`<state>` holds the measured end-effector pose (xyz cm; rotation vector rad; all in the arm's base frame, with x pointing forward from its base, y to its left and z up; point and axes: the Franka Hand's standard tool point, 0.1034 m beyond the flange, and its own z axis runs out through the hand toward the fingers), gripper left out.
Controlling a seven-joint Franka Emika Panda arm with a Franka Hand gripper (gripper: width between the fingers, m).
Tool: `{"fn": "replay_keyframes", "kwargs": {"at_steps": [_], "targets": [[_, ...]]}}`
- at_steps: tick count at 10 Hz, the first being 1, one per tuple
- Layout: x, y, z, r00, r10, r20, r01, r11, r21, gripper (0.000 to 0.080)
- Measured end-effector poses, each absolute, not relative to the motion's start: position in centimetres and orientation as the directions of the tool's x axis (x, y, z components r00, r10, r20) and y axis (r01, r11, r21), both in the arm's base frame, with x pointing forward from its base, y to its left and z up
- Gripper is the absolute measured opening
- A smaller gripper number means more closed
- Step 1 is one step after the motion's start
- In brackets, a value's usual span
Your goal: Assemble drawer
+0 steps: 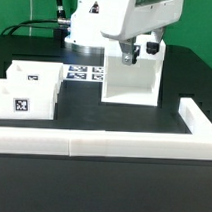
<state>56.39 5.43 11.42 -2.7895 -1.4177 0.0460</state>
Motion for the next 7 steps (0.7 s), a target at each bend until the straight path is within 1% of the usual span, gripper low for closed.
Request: {"fn": "replay_keyframes", "kwargs": {"at_steps": [1,2,4,5,7], "targets": [[55.7,5.3,11.8,0.640,0.768,-0.004,0.768,-0.640,-0.012,0.0650],[54.0,5.1,12.5,0.695,0.719,0.008,0.719,-0.695,0.000,0.0650],[51.6,6.1,13.1,0.815,0.579,0.005,0.579,-0.815,0.001,0.0650],[51.2,6.4,13.2,0.837,0.547,0.004,0.547,-0.837,-0.003,0.0650],[51.2,6.3,13.0,0.830,0.558,0.003,0.558,-0.830,-0.004,0.0650]]}}
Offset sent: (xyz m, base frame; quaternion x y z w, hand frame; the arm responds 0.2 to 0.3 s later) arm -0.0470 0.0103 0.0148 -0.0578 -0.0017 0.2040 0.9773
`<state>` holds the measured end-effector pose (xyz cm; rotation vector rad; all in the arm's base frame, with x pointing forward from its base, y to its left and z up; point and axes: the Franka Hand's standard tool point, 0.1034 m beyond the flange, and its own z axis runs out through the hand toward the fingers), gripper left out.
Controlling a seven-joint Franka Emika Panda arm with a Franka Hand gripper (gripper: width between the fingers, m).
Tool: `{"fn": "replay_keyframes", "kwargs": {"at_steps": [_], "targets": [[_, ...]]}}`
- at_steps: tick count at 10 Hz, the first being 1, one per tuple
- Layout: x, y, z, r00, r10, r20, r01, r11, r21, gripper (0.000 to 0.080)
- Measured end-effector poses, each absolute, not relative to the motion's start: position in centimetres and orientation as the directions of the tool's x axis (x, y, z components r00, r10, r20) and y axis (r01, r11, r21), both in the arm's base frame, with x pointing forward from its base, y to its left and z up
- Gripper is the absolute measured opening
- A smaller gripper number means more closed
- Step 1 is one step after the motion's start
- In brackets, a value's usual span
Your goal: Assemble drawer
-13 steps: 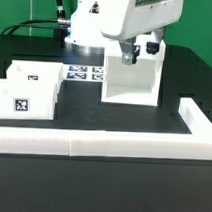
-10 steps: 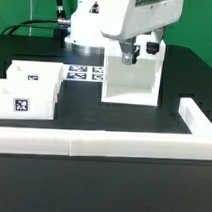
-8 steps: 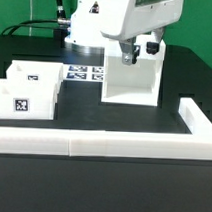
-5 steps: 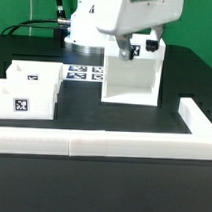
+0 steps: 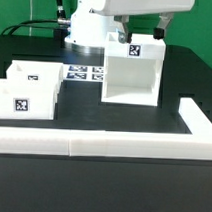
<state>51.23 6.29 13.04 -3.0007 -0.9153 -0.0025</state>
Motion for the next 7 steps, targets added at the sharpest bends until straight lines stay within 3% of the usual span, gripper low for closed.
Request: {"fn": "replay_keyframes", "kwargs": {"at_steps": [2,4,7], "targets": [[51.2,6.3,13.0,0.830,0.558,0.002,0.558,-0.830,-0.004,0.0650],[49.9,6.6,13.5,0.915,0.403,0.025,0.403,-0.915,0.009,0.0650],[48.2,7.7,13.5,0.968,0.251,0.001,0.251,-0.968,-0.020,0.0650]]}}
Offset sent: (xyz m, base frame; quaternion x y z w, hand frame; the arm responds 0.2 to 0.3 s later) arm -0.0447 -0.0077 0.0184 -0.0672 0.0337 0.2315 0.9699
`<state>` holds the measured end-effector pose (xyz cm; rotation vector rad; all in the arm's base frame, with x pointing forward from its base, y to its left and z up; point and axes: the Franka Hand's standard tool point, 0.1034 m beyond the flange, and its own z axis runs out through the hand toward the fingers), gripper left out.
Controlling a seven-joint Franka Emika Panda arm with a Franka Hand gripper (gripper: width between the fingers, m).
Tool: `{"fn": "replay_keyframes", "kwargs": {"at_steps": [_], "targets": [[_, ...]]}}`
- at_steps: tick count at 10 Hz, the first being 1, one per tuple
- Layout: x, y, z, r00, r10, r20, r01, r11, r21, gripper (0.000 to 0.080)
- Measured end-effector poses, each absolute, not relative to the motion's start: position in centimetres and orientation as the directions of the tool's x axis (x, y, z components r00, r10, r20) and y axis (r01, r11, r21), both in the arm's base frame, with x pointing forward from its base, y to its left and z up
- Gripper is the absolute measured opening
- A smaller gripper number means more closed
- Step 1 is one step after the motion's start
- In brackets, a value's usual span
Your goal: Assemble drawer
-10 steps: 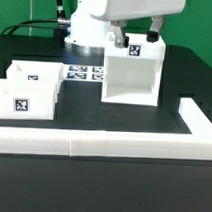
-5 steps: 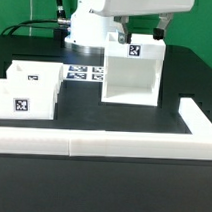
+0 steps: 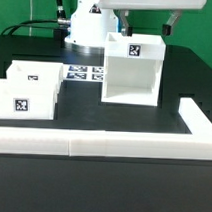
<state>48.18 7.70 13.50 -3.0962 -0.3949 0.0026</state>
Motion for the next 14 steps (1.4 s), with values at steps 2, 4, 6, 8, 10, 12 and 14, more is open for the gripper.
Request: {"fn": "replay_keyframes", "kwargs": {"at_steps": [2,4,6,8,10,12,14], "targets": [[47.7,8.2,13.4,0.988,0.157,-0.011,0.156,-0.986,-0.062,0.0650],[47.7,8.1,13.4,0.988,0.156,-0.012,0.155,-0.986,-0.062,0.0650],[47.1,8.2,13.0,0.998,0.067,-0.007,0.066,-0.995,-0.080,0.0650],[44.7,9.5,11.9,0.999,-0.032,-0.012,-0.033,-0.997,-0.074,0.0650],[43.7,10.5,11.5,0.997,-0.070,-0.027,-0.072,-0.995,-0.072,0.0650],[43.0,11.0,10.7,0.997,-0.078,-0.031,-0.080,-0.994,-0.074,0.0650],[42.5,11.8,9.9,0.996,-0.077,-0.043,-0.080,-0.994,-0.070,0.0650]]}}
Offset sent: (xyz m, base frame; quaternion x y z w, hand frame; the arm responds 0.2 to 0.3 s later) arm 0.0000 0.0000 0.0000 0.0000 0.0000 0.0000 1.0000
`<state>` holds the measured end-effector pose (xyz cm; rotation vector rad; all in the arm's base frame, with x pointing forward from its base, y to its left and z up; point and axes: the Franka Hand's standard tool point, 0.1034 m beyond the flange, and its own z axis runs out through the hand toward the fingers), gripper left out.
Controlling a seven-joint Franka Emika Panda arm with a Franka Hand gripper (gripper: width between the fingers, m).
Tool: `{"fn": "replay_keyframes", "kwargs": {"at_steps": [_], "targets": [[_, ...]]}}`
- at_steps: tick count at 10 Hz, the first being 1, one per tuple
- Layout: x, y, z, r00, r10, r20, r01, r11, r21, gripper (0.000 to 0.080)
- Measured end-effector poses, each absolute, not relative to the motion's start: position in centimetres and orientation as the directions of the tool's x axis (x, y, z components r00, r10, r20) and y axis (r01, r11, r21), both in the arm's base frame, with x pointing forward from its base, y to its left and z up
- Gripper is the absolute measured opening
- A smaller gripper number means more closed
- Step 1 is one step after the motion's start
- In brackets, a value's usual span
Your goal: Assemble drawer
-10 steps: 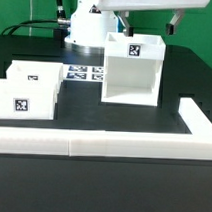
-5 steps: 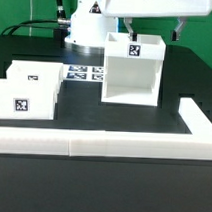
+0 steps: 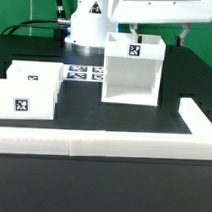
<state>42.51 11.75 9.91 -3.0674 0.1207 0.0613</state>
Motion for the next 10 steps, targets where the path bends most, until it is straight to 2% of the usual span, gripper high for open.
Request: {"fn": "replay_keyframes", "kwargs": {"at_steps": [2,3,4,5,6,7,10], "targets": [[42.26,12.01,9.60,0.996,-0.072,-0.052,-0.076,-0.995,-0.068,0.0622],[42.28,12.00,9.60,0.996,-0.072,-0.051,-0.075,-0.995,-0.069,0.0404],[42.27,12.00,9.60,0.996,-0.072,-0.051,-0.075,-0.995,-0.069,0.0269],[42.27,12.00,9.60,0.996,-0.072,-0.051,-0.075,-0.995,-0.069,0.0269],[42.27,12.00,9.59,0.996,-0.072,-0.051,-0.075,-0.995,-0.069,0.0091],[42.30,12.00,9.62,0.996,-0.072,-0.050,-0.075,-0.995,-0.069,0.0037],[42.31,11.99,9.62,0.996,-0.072,-0.050,-0.075,-0.995,-0.069,0.0037]]}}
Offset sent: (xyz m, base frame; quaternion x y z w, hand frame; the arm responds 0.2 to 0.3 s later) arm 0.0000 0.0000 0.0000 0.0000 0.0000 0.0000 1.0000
